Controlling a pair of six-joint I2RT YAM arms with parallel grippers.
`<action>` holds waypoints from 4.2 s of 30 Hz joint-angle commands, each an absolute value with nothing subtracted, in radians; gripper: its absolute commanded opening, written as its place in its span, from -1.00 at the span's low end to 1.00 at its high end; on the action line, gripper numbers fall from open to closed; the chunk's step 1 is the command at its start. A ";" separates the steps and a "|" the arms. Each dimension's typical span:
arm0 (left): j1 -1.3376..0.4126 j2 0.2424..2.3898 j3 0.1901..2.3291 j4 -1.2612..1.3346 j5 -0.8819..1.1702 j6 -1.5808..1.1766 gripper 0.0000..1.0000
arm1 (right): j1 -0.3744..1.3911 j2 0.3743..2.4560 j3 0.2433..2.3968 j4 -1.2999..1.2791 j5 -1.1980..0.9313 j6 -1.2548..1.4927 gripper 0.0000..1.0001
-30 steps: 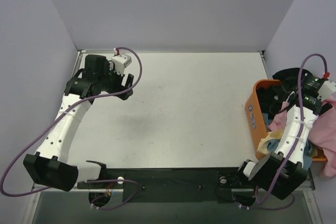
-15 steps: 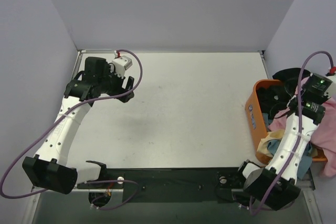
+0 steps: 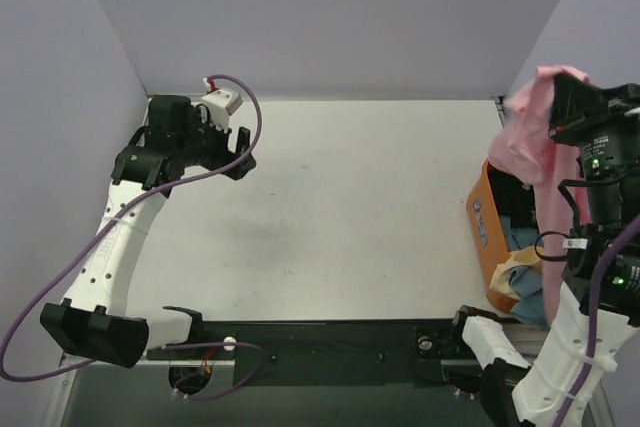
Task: Fold and stack the t-shirts
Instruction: Grab crumpled tshirt from bin with the right arm, then move the tshirt to the center of the board, then flatten out the tshirt
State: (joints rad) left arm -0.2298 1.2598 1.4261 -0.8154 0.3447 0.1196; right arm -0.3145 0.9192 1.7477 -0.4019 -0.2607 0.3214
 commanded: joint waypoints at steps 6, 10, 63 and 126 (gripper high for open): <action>-0.143 1.304 1.627 -0.722 0.198 0.006 0.80 | 0.684 1.317 2.179 -0.210 -0.358 0.277 -1.00; -0.088 1.325 1.695 -0.730 0.062 -0.037 0.82 | 0.847 1.606 2.421 -0.258 -0.421 0.283 -1.00; -0.067 1.701 1.290 -0.693 0.210 0.488 0.48 | 0.350 1.642 1.347 -0.572 -0.257 0.405 -1.00; -0.061 1.253 2.418 -1.388 0.092 0.611 -1.00 | 0.255 0.798 1.901 -0.735 -0.362 0.525 -1.00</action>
